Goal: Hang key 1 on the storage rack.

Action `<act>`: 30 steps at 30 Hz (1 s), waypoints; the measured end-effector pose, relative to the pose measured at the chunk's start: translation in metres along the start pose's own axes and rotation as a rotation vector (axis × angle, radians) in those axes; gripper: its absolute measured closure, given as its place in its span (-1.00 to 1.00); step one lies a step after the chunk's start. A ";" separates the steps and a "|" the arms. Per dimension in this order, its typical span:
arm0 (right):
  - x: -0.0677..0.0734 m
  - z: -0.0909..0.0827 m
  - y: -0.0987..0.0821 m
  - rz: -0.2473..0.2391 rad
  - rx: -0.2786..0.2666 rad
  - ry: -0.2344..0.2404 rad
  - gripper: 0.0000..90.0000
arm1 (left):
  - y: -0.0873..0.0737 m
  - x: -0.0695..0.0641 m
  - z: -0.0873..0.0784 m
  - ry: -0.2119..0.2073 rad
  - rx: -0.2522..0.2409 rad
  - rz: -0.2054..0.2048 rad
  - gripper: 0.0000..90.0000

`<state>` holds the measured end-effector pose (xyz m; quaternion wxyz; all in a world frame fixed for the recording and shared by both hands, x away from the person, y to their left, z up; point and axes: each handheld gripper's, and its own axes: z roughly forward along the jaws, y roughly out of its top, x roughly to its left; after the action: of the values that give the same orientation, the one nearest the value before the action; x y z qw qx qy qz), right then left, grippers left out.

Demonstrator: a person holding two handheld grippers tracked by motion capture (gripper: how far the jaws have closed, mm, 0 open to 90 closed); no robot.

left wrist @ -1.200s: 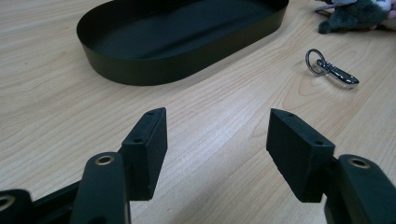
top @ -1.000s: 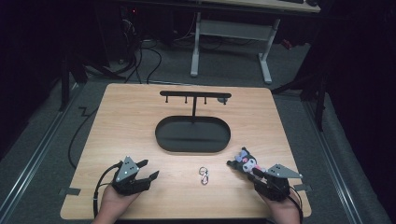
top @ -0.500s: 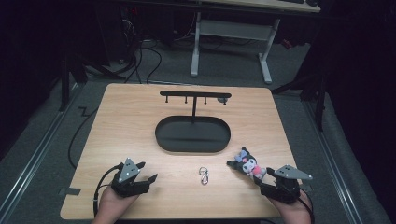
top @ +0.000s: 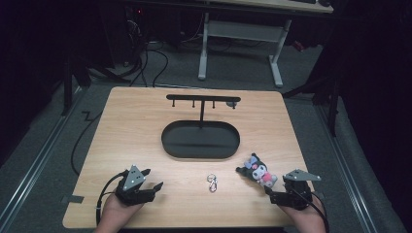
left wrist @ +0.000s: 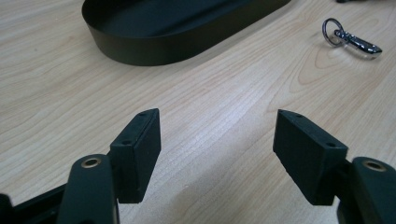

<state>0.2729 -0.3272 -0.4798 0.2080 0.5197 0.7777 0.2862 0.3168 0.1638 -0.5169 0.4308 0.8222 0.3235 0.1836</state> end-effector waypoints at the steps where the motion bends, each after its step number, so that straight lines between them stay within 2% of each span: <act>1: 0.001 0.001 0.001 -0.004 0.013 -0.006 -0.69 | 0.000 0.001 0.001 0.001 0.000 -0.004 -0.28; 3: 0.002 0.003 0.006 -0.030 0.052 -0.034 -0.77 | 0.000 0.002 0.001 0.002 -0.001 -0.015 -0.30; 5: 0.003 0.003 0.007 -0.036 0.059 -0.032 -0.77 | 0.000 0.002 0.002 0.004 -0.002 -0.020 -0.31; 6: 0.004 0.003 0.011 -0.038 0.084 -0.004 -0.78 | 0.000 0.003 0.001 0.003 -0.003 -0.023 -0.31; 7: 0.004 0.003 0.011 -0.038 0.084 -0.004 -0.78 | 0.000 0.003 0.001 0.003 -0.003 -0.023 -0.31; 9: 0.004 0.004 0.015 -0.027 0.103 0.029 -0.80 | 0.000 0.004 0.000 0.002 -0.001 -0.024 -0.31; 10: 0.004 0.005 0.020 -0.039 0.126 0.036 -0.80 | -0.001 0.005 0.000 0.001 -0.003 -0.028 -0.30; 12: 0.004 0.006 0.022 -0.043 0.138 0.035 -0.80 | -0.001 0.005 0.000 -0.003 0.001 -0.028 -0.30; 14: 0.006 0.008 0.026 -0.072 0.177 0.034 -0.80 | -0.002 0.005 0.000 -0.010 0.008 -0.027 -0.29; 15: 0.006 0.009 0.029 -0.085 0.214 0.034 -0.80 | -0.002 0.005 0.000 -0.014 0.012 -0.028 -0.29; 17: 0.006 0.010 0.031 -0.089 0.227 0.038 -0.80 | -0.002 0.004 -0.001 -0.013 0.004 -0.030 -0.29; 18: 0.005 0.011 0.035 -0.093 0.251 0.042 -0.79 | -0.002 0.003 -0.003 -0.012 -0.010 -0.027 -0.29; 22: 0.005 0.013 0.041 -0.110 0.289 0.044 -0.78 | -0.001 0.004 -0.004 0.004 -0.019 -0.015 -0.35; 26: 0.006 0.017 0.046 -0.133 0.324 0.038 -0.76 | -0.004 0.005 -0.006 0.002 -0.027 -0.032 -0.38; 30: 0.007 0.021 0.048 -0.149 0.352 0.031 -0.75 | -0.004 0.005 -0.009 0.005 -0.032 -0.027 -0.39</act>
<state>0.3166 -0.3015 -0.4638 0.1228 0.4843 0.8552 0.1376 0.3136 0.1737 -0.5150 0.4454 0.8104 0.3326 0.1850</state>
